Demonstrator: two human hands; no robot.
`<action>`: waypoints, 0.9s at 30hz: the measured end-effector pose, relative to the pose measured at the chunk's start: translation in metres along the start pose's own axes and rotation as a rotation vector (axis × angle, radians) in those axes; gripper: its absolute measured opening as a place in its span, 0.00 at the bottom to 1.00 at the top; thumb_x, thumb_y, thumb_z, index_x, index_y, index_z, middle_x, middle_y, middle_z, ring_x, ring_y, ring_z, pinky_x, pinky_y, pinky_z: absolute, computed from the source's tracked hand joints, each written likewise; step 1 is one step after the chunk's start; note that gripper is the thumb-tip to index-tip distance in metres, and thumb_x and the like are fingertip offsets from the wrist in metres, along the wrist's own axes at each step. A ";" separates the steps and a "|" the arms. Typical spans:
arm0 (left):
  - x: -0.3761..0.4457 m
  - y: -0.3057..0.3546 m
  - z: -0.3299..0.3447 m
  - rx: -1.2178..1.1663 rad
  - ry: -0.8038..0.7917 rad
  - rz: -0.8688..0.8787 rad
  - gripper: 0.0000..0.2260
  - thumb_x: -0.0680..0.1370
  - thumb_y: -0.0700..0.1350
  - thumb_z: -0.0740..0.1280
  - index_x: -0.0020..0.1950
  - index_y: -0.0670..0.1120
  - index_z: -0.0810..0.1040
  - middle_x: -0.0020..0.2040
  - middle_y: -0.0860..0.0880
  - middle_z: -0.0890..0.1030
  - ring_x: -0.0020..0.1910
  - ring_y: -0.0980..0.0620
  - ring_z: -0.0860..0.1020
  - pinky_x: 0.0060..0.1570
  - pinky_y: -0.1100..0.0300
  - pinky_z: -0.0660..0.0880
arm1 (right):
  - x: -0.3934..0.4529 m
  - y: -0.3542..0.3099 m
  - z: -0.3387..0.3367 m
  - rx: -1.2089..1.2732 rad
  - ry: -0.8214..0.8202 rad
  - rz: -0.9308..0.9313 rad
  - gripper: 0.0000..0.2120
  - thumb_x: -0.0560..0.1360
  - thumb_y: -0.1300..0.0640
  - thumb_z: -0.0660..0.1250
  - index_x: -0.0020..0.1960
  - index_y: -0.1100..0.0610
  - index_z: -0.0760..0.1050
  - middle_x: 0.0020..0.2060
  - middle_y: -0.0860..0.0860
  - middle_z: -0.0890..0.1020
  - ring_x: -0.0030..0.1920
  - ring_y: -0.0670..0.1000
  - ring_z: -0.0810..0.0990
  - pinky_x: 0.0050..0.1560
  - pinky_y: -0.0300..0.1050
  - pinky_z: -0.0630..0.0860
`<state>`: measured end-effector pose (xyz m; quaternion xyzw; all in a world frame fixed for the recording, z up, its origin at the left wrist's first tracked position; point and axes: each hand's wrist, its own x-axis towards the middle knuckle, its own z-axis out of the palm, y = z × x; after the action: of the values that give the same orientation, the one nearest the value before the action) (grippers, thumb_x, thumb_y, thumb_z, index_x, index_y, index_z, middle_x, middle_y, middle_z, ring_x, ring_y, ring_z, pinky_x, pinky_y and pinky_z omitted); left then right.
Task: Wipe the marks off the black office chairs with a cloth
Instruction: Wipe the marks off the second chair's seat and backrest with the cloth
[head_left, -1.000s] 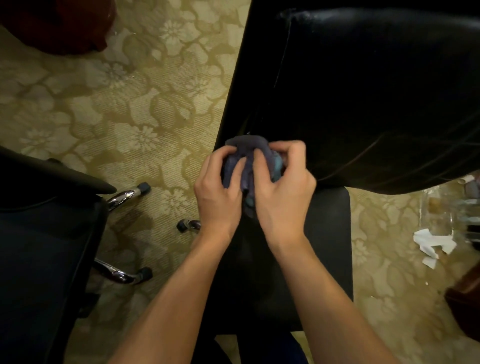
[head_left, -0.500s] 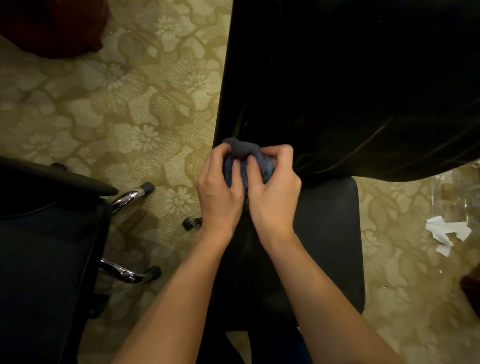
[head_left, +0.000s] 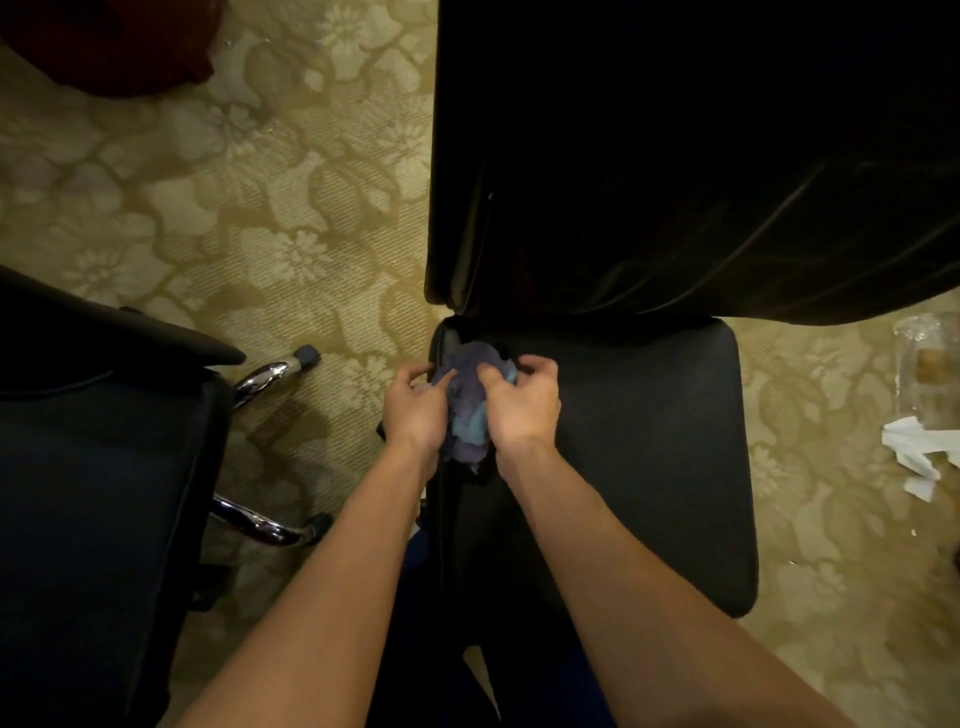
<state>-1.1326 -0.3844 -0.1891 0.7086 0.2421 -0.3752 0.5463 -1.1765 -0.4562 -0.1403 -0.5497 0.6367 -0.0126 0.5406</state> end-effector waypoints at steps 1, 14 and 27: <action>0.004 -0.004 -0.001 -0.082 -0.037 -0.082 0.05 0.80 0.38 0.66 0.55 0.42 0.77 0.43 0.44 0.81 0.38 0.47 0.80 0.36 0.57 0.78 | 0.005 0.001 0.002 0.060 -0.016 0.067 0.16 0.73 0.55 0.73 0.55 0.61 0.73 0.48 0.57 0.82 0.51 0.57 0.82 0.53 0.54 0.80; 0.065 -0.020 0.019 -0.231 -0.037 0.074 0.05 0.78 0.39 0.68 0.43 0.42 0.80 0.46 0.37 0.84 0.47 0.39 0.84 0.49 0.45 0.81 | 0.067 0.040 0.031 0.653 -0.256 0.233 0.14 0.75 0.68 0.68 0.61 0.69 0.74 0.52 0.66 0.82 0.50 0.62 0.84 0.53 0.57 0.81; 0.085 -0.020 0.025 -0.485 -0.020 0.346 0.05 0.79 0.36 0.66 0.45 0.43 0.81 0.40 0.42 0.84 0.40 0.46 0.83 0.41 0.55 0.82 | 0.096 0.053 0.066 0.874 -0.369 0.012 0.14 0.76 0.69 0.65 0.61 0.70 0.74 0.45 0.62 0.83 0.41 0.57 0.84 0.40 0.47 0.81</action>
<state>-1.1029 -0.4085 -0.2717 0.5845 0.1950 -0.2145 0.7579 -1.1478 -0.4658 -0.2651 -0.2601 0.4684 -0.1781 0.8254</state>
